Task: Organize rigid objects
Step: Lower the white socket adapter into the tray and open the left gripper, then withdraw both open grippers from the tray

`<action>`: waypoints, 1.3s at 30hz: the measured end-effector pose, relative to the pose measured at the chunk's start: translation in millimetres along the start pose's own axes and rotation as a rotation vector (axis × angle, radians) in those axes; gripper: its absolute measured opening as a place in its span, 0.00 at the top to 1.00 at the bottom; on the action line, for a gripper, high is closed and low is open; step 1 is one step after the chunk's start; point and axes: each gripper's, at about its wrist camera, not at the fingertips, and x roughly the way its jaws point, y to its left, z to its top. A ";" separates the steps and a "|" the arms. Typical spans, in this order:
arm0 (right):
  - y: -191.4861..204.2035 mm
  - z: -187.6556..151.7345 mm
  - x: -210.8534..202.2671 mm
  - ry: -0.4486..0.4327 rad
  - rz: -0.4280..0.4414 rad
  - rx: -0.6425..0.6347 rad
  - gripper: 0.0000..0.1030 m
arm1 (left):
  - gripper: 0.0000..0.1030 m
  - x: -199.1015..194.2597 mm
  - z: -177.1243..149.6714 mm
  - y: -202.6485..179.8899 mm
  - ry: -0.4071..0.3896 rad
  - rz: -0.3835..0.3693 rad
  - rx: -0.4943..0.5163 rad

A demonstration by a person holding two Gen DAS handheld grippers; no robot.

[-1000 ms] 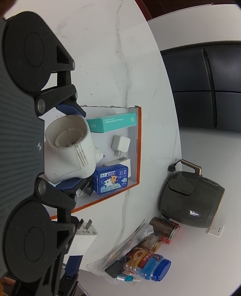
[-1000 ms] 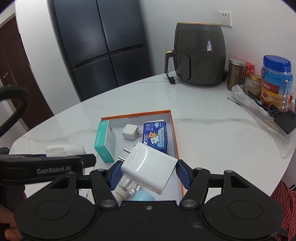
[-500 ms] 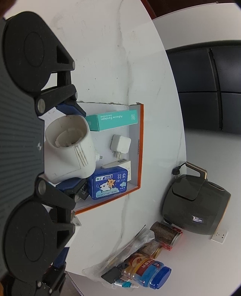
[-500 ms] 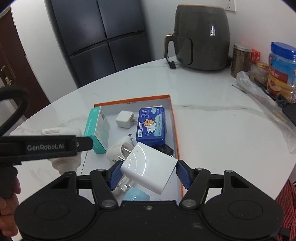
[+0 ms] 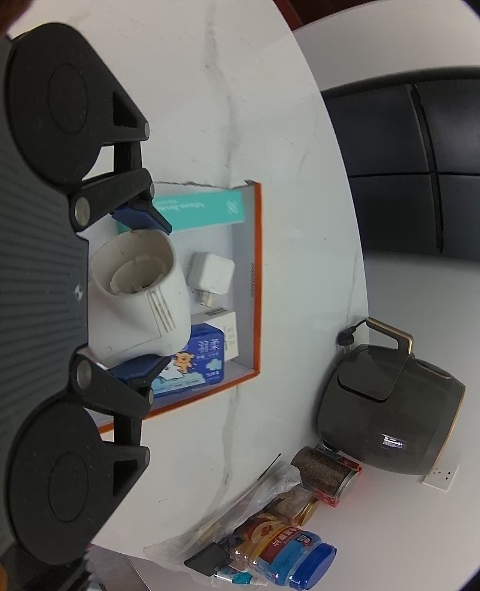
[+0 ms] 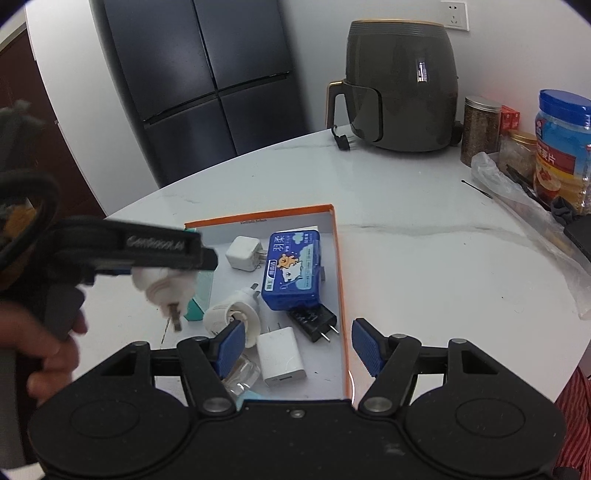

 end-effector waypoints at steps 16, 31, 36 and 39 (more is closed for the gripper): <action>-13.9 -4.8 -17.5 -0.033 0.010 0.003 0.23 | 0.20 -30.7 -12.0 -6.8 -0.035 -0.026 -0.009; -1.0 -34.5 -60.6 -0.024 -0.021 -0.002 0.19 | 0.00 -93.2 -78.3 -8.7 0.021 0.111 0.015; 7.9 -48.1 -69.5 0.004 -0.040 -0.002 0.19 | 0.00 -101.8 -98.0 -3.9 0.046 0.135 0.002; 13.5 -55.1 -74.0 0.013 -0.044 -0.011 0.19 | 0.00 -107.0 -105.2 -0.8 0.049 0.142 -0.008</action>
